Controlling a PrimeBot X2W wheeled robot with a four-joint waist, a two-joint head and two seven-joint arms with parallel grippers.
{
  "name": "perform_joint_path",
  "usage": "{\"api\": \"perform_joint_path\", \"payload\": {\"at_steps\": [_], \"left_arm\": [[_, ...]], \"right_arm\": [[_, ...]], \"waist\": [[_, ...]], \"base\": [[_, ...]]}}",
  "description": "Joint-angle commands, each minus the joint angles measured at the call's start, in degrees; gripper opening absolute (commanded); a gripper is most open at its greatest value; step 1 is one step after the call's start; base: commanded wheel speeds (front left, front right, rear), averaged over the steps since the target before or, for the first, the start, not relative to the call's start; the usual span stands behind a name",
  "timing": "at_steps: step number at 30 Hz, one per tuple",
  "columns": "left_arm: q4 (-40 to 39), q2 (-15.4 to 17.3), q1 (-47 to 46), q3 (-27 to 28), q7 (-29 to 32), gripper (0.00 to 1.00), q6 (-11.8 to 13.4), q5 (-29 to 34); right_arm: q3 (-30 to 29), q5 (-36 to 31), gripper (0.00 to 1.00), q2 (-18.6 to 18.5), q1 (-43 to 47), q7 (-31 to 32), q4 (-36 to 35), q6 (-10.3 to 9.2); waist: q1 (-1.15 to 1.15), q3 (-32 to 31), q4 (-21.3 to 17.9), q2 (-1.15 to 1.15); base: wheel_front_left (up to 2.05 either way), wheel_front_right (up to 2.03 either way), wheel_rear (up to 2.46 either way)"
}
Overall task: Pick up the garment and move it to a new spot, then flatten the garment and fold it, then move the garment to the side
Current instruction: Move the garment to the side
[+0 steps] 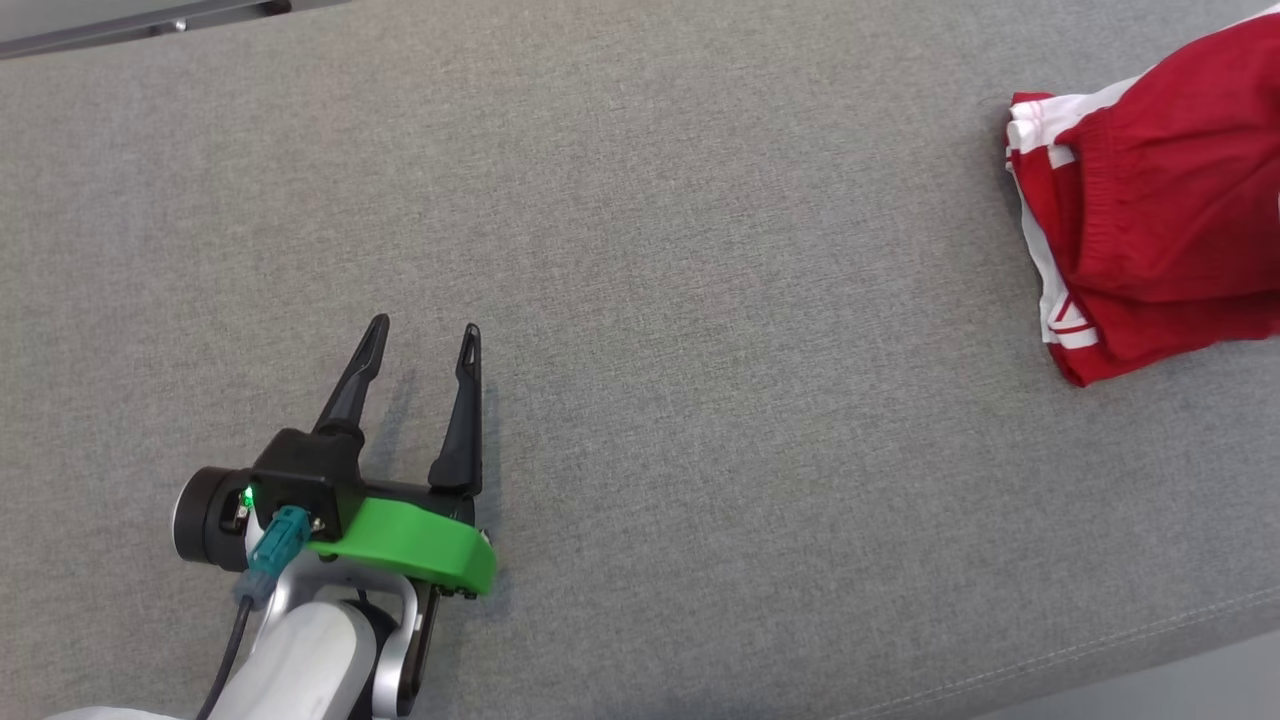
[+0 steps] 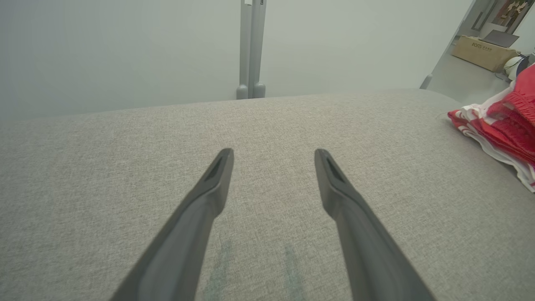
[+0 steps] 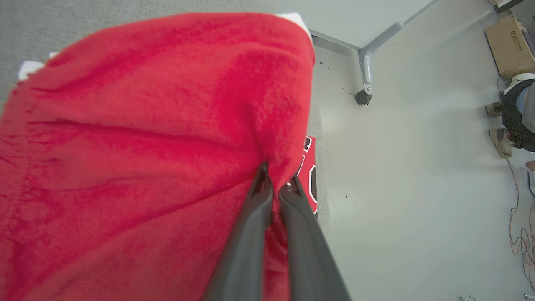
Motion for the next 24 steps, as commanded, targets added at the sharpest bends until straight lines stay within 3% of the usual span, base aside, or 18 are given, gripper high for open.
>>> {"api": "perform_joint_path", "payload": {"at_steps": [1, 2, 3, 4, 5, 6, 16, 24], "left_arm": [[-0.26, 0.47, -0.9, -0.05, 0.14, 1.0, 0.38, 0.61], [-0.39, 0.58, -0.98, -0.11, 0.32, 1.0, 0.45, 0.69], [-0.51, 0.68, -1.03, -0.12, 0.41, 1.0, 0.44, 0.79], [-0.63, 0.79, -1.07, -0.16, 0.48, 1.0, 0.51, 0.85], [-0.75, 0.89, -1.07, -0.2, 0.56, 1.0, 0.58, 0.82], [-0.84, 1.05, -1.03, -0.19, 0.67, 1.0, 0.64, 0.81], [-1.37, 1.6, -0.97, -0.23, 1.05, 1.0, 1.27, 0.96], [-0.67, 1.31, -0.42, -0.27, 0.35, 1.0, 1.37, 0.1]], "right_arm": [[0.45, -1.43, 0.0, -0.19, -1.05, -1.58, 1.3, -0.06], [0.51, -2.37, 0.0, 0.1, -1.55, -2.95, 2.39, -0.06], [0.14, -2.98, 0.09, 0.55, -2.01, -4.11, 3.81, -0.07], [-0.1, -3.5, 0.43, 1.21, -2.13, -4.94, 5.23, -0.07], [-0.11, -4.08, 0.68, 1.92, -2.22, -5.69, 6.48, -0.06], [-0.16, -4.54, 1.0, 2.4, -2.56, -6.43, 7.61, -0.07], [-1.57, -5.52, 1.0, 5.6, -4.47, -9.48, 16.86, -0.07], [-3.0, -4.38, 1.0, 7.19, -6.4, -13.56, 19.77, -0.07]], "waist": [[0.0, 0.56, 0.51, 0.58], [0.0, 0.74, 0.59, 0.58], [0.0, 0.89, 0.65, 0.58], [0.0, 1.03, 0.7, 0.58], [0.0, 1.12, 0.72, 0.58], [0.0, 1.22, 0.74, 0.58], [0.0, 1.33, 0.27, 0.58], [0.0, -0.5, -0.66, 0.58]], "base": [[0.0, 0.0, 0.0], [0.0, 0.0, 0.0], [0.0, 0.0, 0.0], [0.0, 0.0, 0.0], [0.0, 0.0, 0.0], [0.0, 0.0, 0.0], [0.0, 0.0, 0.0], [0.0, 0.0, 0.0]]}}
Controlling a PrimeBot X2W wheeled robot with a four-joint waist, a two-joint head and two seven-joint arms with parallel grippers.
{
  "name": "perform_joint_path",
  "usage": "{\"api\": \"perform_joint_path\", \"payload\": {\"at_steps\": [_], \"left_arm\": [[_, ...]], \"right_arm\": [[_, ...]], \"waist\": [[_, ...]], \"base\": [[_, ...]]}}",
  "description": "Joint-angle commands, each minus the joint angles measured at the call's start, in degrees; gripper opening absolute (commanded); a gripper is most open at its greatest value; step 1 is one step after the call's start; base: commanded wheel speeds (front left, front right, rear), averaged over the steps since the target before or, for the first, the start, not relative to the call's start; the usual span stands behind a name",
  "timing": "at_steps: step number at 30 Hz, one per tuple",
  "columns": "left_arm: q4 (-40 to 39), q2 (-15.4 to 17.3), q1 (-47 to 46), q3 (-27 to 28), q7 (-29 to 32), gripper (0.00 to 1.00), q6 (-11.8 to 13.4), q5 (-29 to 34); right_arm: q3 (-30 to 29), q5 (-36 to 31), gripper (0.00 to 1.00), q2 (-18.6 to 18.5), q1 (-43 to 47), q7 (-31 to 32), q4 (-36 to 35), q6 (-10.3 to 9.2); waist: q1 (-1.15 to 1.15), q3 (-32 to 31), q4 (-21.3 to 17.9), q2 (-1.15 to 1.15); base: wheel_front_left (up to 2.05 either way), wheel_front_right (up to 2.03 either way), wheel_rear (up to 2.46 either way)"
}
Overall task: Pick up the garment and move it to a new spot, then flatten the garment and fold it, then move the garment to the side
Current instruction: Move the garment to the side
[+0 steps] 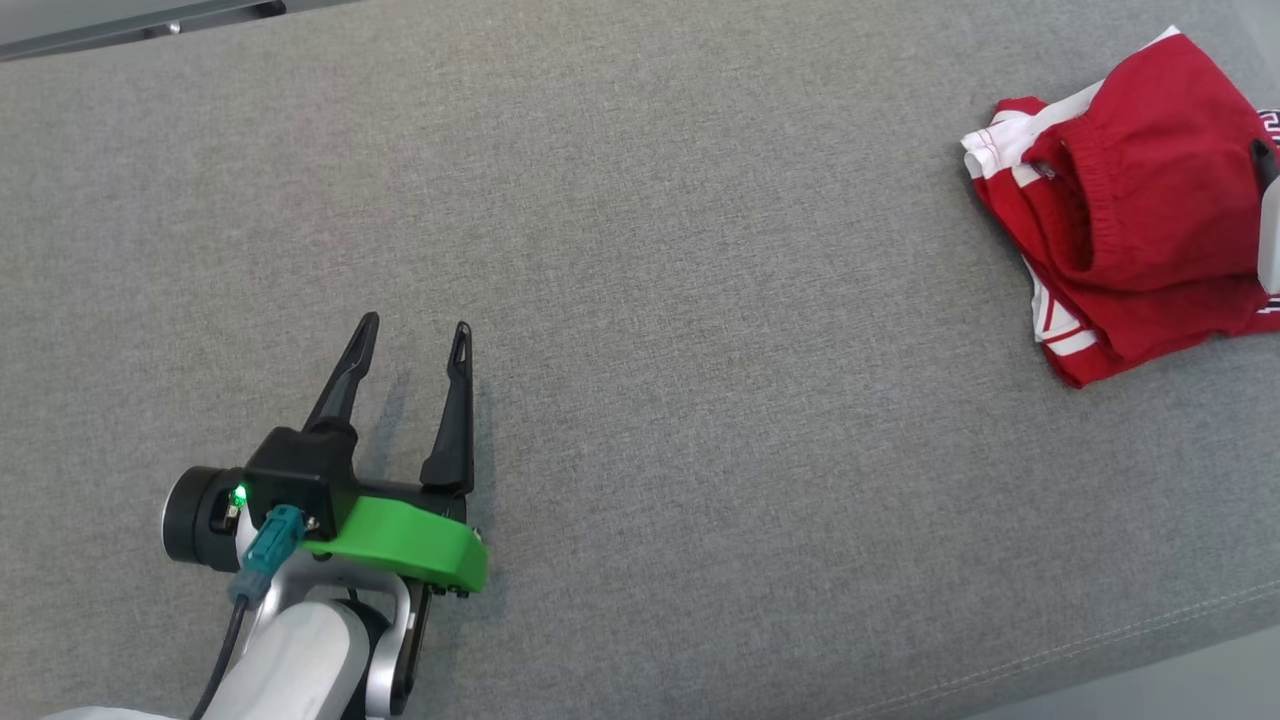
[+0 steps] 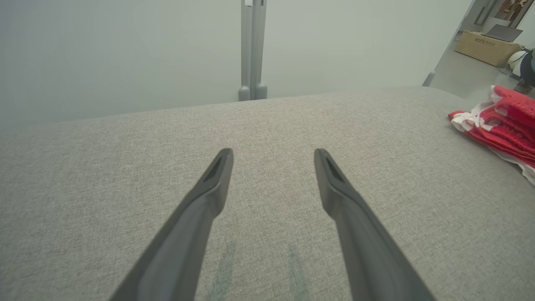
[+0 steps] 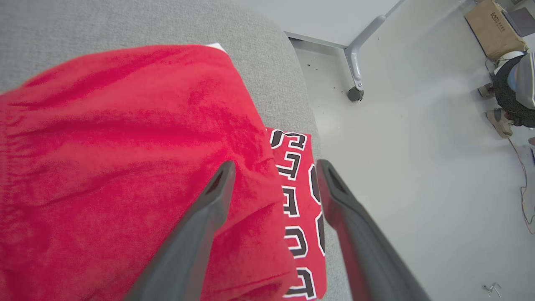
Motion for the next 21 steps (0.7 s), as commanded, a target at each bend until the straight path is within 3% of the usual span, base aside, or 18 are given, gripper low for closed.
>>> {"api": "perform_joint_path", "payload": {"at_steps": [1, 14, 21], "left_arm": [[0.24, 0.13, -0.11, 0.04, -0.4, 1.0, 0.3, -0.45], [2.09, -0.49, 1.73, 2.79, -3.78, 1.0, -1.77, -4.91], [3.24, -0.91, 4.96, 6.73, -5.76, 1.0, -0.92, -8.91]], "right_arm": [[-0.14, 0.51, 1.0, 0.34, -1.0, -1.12, 0.13, -0.08], [0.99, 3.73, 1.0, 4.58, -2.71, -10.65, -7.31, -0.08], [-1.11, 5.6, 1.0, 7.37, 1.42, -14.76, -13.01, -0.07]], "waist": [[0.0, -1.11, -0.44, 0.57], [0.0, -9.38, -0.99, 0.57], [0.0, -13.54, 0.59, 0.57]], "base": [[0.0, 0.0, 0.0], [0.0, 0.0, 0.0], [0.0, 0.0, 0.0]]}}
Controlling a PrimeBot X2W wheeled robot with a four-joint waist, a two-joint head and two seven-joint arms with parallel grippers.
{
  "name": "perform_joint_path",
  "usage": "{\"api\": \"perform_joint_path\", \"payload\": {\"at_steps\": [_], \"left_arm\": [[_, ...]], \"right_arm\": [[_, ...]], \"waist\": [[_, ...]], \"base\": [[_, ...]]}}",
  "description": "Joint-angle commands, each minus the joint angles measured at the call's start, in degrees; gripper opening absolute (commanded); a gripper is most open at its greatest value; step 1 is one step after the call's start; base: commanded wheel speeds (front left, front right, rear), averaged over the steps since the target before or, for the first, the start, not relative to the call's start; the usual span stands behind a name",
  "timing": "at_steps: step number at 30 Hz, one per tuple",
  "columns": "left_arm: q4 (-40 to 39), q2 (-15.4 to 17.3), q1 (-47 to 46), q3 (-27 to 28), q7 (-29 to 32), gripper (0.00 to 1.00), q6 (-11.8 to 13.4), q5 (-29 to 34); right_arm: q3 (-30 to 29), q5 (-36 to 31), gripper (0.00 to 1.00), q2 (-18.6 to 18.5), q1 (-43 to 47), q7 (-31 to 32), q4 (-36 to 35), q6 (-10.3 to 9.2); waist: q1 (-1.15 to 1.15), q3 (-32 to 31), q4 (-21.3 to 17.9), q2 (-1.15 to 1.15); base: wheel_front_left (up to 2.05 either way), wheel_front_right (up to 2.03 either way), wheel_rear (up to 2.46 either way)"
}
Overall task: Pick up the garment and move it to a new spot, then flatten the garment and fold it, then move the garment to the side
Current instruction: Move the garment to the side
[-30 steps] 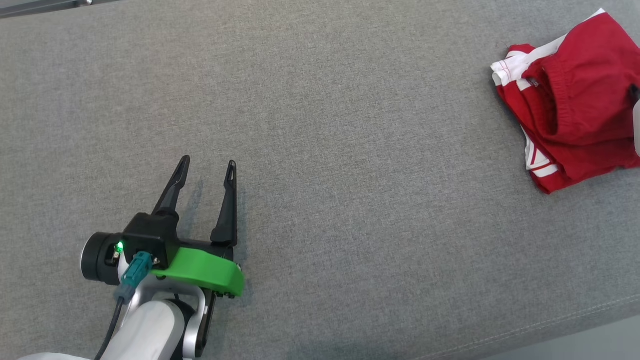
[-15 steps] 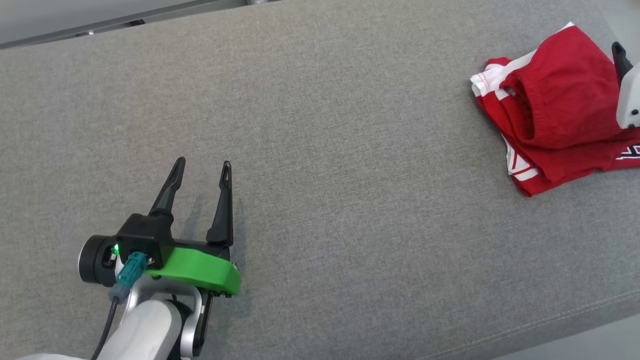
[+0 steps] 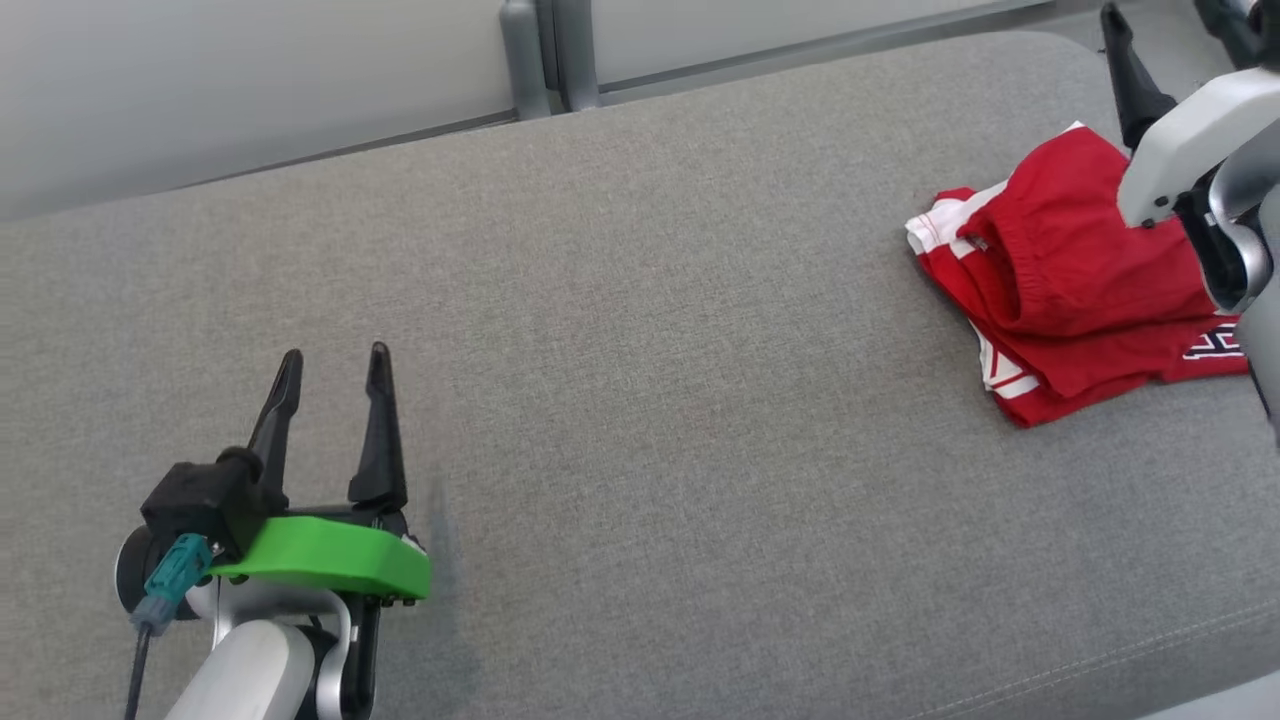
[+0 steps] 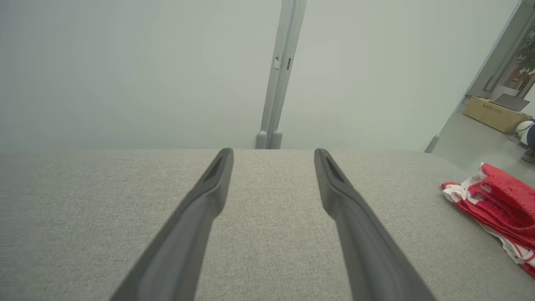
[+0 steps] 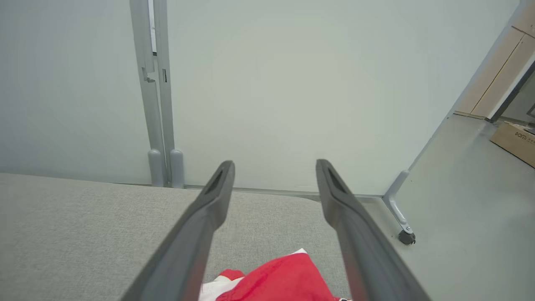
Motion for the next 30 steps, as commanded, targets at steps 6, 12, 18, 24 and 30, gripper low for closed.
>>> {"api": "perform_joint_path", "payload": {"at_steps": [6, 12, 18, 24, 30], "left_arm": [[1.12, 0.8, 4.31, 3.64, -1.78, 1.0, 2.09, -1.1], [1.24, 0.69, 6.94, 6.03, -2.59, 1.0, 2.81, -1.9], [1.46, 0.51, 9.59, 6.78, -3.05, 1.0, 2.62, -0.96], [2.36, -0.19, 11.41, 7.21, -3.36, 1.0, 1.76, -0.44], [3.63, -0.88, 11.98, 6.49, -3.48, 1.0, -0.05, 0.17]], "right_arm": [[-4.46, -0.76, 1.0, 3.57, 8.44, -2.3, -7.11, -0.06], [-9.55, -4.19, 1.0, 6.88, 17.16, -1.77, -14.37, -0.06], [-18.03, -11.93, 1.0, 13.98, 29.25, -0.35, -25.55, -0.06], [-23.51, -18.46, 1.0, 21.12, 40.21, 2.39, -38.29, -0.05], [-24.92, -19.64, 1.0, 23.09, 47.82, 4.99, -46.48, -0.04]], "waist": [[0.0, -4.76, 3.49, 0.57], [0.0, -5.93, 5.56, 0.57], [0.0, -6.54, 7.83, 0.57], [0.0, -6.49, 9.47, 0.57], [0.0, -6.25, 10.32, 0.57]], "base": [[0.0, 0.0, 0.0], [0.0, 0.0, 0.0], [0.0, 0.0, 0.0], [0.0, 0.0, 0.0], [0.0, 0.0, 0.0]]}}
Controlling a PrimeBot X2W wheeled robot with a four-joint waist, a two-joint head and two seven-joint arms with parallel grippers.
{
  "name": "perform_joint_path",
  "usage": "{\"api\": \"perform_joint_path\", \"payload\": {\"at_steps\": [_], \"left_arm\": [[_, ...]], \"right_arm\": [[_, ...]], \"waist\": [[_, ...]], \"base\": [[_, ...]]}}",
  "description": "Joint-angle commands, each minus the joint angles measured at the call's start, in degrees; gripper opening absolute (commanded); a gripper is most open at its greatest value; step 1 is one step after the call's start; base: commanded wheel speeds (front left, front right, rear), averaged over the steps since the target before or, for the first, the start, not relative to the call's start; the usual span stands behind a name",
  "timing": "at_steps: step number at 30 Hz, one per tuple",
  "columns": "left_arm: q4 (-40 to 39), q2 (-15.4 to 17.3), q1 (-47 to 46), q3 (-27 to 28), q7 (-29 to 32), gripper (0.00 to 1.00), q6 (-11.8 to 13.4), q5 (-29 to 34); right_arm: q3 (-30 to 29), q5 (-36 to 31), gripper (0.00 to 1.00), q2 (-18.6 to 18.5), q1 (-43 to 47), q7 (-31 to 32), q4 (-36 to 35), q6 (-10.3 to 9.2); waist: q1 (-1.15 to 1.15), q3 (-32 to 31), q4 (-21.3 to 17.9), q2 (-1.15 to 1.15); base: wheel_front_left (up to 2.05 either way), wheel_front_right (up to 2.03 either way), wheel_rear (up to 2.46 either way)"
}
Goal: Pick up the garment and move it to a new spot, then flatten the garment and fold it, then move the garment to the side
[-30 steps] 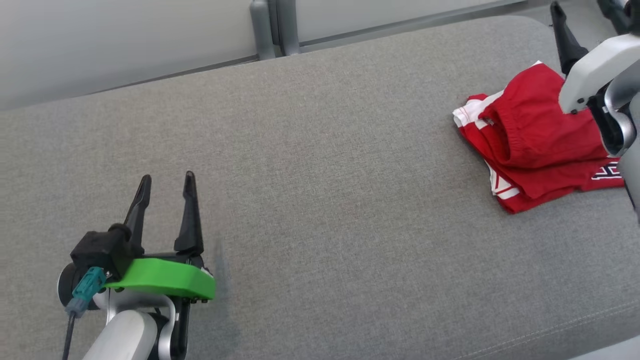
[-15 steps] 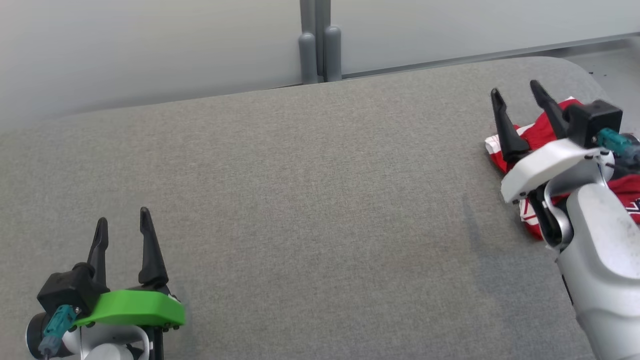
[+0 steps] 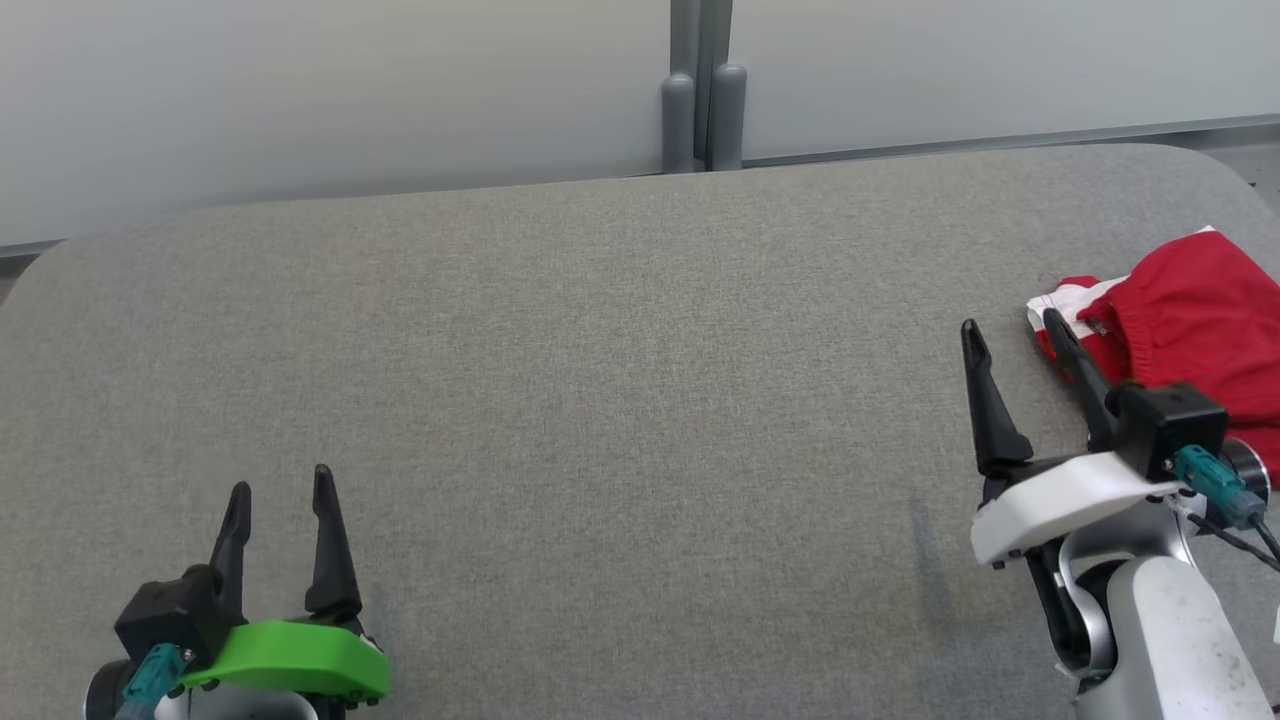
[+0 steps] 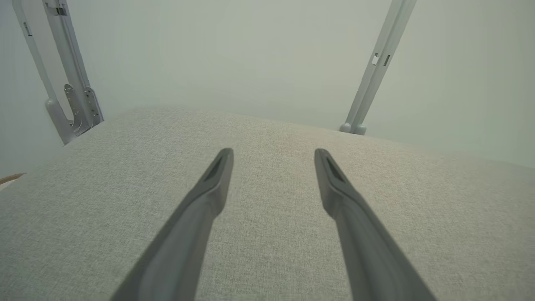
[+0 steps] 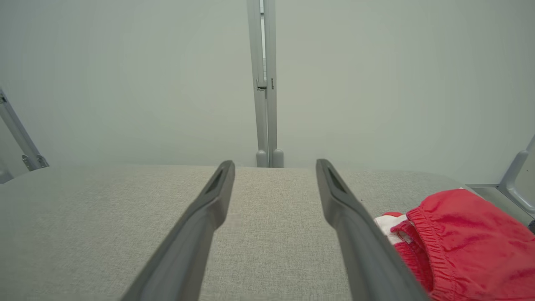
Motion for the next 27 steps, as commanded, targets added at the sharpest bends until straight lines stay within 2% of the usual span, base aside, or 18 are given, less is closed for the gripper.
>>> {"api": "perform_joint_path", "payload": {"at_steps": [1, 6, 13, 27], "left_arm": [[0.36, 0.03, 0.56, -0.25, -0.47, 1.0, -0.63, 0.64], [2.24, -0.3, -0.3, -1.02, -0.4, 1.0, -3.02, 1.23], [3.23, -1.48, -1.11, 0.33, -0.43, 1.0, -5.27, 2.39], [4.39, -3.17, 0.09, 2.35, -0.38, 1.0, -7.46, 4.75]], "right_arm": [[0.24, 0.64, 1.0, -0.05, 1.46, 0.21, -1.07, -0.02], [1.5, 3.56, 1.0, -0.02, 4.85, 0.49, -3.1, -0.02], [2.03, 5.56, 1.0, 0.0, 6.3, -0.2, -2.07, -0.02], [3.15, 6.31, 1.0, 0.0, 6.87, -0.57, -0.4, -0.02]], "waist": [[0.0, 0.09, 0.09, 0.57], [0.0, 0.17, -0.12, 0.57], [0.0, 0.1, -0.34, 0.57], [0.0, -0.73, -0.14, 0.57]], "base": [[0.0, 0.0, 0.0], [0.0, 0.0, 0.0], [0.0, 0.0, 0.0], [0.0, 0.0, 0.0]]}}
